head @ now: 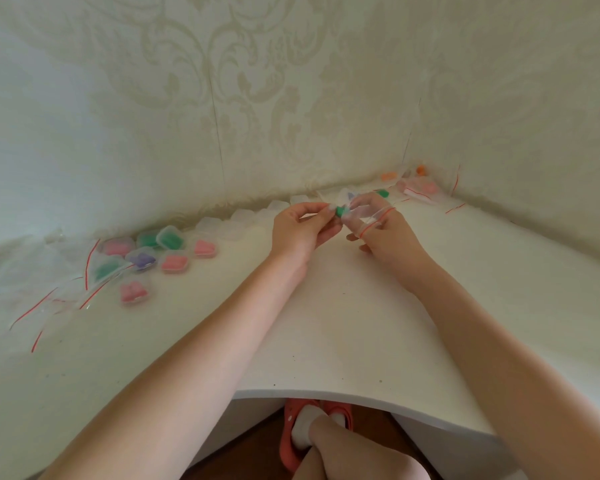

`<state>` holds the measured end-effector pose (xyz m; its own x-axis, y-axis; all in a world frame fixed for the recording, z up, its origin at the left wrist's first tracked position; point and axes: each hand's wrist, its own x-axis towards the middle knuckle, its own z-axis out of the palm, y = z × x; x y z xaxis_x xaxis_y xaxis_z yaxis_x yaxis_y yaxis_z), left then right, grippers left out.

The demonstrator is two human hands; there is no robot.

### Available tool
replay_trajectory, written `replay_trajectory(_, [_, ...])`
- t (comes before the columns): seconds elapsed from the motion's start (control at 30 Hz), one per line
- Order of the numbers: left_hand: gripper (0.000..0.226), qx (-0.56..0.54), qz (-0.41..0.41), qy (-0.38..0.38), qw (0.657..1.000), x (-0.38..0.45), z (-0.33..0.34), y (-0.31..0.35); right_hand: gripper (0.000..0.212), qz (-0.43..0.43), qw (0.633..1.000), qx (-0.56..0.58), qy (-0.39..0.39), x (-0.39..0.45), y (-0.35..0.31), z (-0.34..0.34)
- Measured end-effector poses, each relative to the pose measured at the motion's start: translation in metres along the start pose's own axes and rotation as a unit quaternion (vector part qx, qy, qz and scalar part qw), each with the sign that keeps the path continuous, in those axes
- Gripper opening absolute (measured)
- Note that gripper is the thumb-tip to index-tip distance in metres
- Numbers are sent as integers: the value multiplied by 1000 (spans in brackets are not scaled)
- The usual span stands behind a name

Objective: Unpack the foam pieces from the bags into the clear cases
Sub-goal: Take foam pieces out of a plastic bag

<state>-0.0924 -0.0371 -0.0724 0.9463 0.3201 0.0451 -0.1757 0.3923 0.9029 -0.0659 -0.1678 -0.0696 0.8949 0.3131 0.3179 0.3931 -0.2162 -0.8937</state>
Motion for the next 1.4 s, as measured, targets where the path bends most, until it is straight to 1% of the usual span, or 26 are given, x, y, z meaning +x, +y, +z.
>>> replay_trajectory(0.07, [10, 14, 6, -11, 1000, 0, 0, 0, 10, 11, 1000, 3, -5, -1, -1, 1])
replay_trajectory(0.17, [22, 40, 27, -10, 999, 0, 1, 0, 29, 5, 999, -21, -37, -2, 0, 3])
replay_trajectory(0.23, [30, 44, 32, -4, 999, 0, 1, -1, 34, -5, 998, -48, -42, -2, 2, 4])
replay_trajectory(0.33, [34, 46, 32, -2, 998, -1, 1, 0, 23, -17, 998, -58, -12, -1, 3, 3])
replay_trajectory(0.43, [29, 64, 24, 7, 998, 0, 2, -1, 13, -14, 999, -48, 15, -1, 3, 3])
replay_trajectory(0.5, [26, 74, 22, 16, 997, 0, 2, 0, 15, 0, 999, -41, 21, -2, 1, 4])
replay_trajectory(0.63, [31, 34, 19, 5, 999, 0, 1, 3, 15, 15, 1000, -24, 11, -3, -3, 5])
replay_trajectory(0.77, [35, 45, 29, 24, 998, 0, 0, 6, 23, 40, 998, -32, -22, -3, -3, 5])
replay_trajectory(0.83, [36, 53, 30, 28, 998, -1, 0, 6, 22, 42, 998, -39, -22, -3, -5, 5])
replay_trajectory(0.93, [35, 62, 34, 28, 997, 0, 0, 4, 26, 14, 998, -59, -5, -3, -3, 5])
replay_trajectory(1.03, [32, 79, 38, 40, 995, 3, 0, 2, 24, 2, 999, -51, 2, -4, -3, 4])
replay_trajectory(1.1, [26, 93, 39, 36, 994, 4, 0, 0, 20, -2, 1000, -22, 13, -5, -4, 5])
replay_trajectory(1.17, [17, 100, 33, 14, 994, 3, 1, -1, 18, -5, 1000, -2, 27, -5, -5, 5])
replay_trajectory(1.27, [6, 126, 25, 7, 992, 4, 1, -3, 15, 14, 998, 17, 56, -5, -4, 5])
replay_trajectory(1.33, [11, 145, 26, 22, 989, 6, 0, -5, 15, 32, 996, 32, 72, -4, -3, 4])
replay_trajectory(1.4, [6, 152, 31, 38, 987, 6, 0, -5, 11, 46, 995, 46, 77, -4, -4, 4])
